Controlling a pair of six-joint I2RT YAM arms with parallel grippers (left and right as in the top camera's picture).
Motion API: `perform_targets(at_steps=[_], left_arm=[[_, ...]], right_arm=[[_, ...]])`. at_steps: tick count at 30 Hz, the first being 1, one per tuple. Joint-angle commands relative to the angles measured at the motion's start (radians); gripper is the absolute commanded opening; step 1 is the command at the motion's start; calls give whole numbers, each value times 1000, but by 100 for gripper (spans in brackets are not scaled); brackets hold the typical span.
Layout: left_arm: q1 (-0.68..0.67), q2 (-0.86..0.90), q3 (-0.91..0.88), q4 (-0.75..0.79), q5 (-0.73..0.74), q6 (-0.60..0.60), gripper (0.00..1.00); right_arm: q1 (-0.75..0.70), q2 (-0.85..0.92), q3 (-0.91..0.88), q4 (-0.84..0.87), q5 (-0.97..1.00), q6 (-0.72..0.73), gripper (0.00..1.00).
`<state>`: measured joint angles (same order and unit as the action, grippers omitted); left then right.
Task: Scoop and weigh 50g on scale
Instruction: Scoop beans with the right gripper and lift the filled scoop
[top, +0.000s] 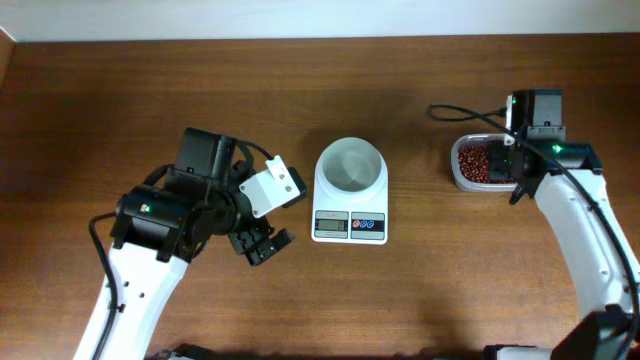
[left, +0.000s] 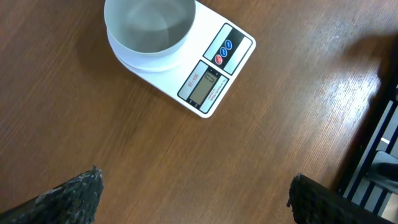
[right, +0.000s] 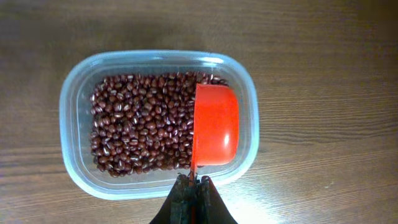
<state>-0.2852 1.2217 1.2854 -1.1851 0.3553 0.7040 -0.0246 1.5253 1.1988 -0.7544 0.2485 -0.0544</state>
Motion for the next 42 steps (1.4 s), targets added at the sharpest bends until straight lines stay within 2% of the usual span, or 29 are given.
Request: perform_targets(at_steps=[1, 5, 7, 13, 20, 23, 26, 31, 40, 42], left_arm=[[-3, 3, 6, 2, 18, 16, 99], [-3, 3, 6, 2, 18, 16, 99], [-3, 3, 6, 2, 18, 16, 99], [-3, 3, 6, 2, 18, 16, 99], [-3, 3, 6, 2, 18, 16, 99], [-3, 3, 6, 2, 18, 16, 99], [-3, 3, 6, 2, 18, 16, 99], [-3, 3, 6, 2, 18, 16, 99], [-3, 3, 6, 2, 18, 16, 99], [-3, 3, 6, 2, 18, 16, 99]], right_arm=[[-2, 53, 15, 4, -2, -47, 4], [15, 65, 15, 12, 20, -74, 4], [40, 65, 15, 16, 68, -127, 4], [91, 65, 15, 38, 232, -134, 4], [91, 151, 15, 37, 242, -151, 4], [91, 170, 15, 37, 238, -112, 4], [90, 166, 16, 37, 100, -77, 4], [76, 152, 21, 32, -5, 35, 4], [-187, 152, 21, -1, -459, 101, 4], [-273, 152, 21, -1, -638, 101, 4]])
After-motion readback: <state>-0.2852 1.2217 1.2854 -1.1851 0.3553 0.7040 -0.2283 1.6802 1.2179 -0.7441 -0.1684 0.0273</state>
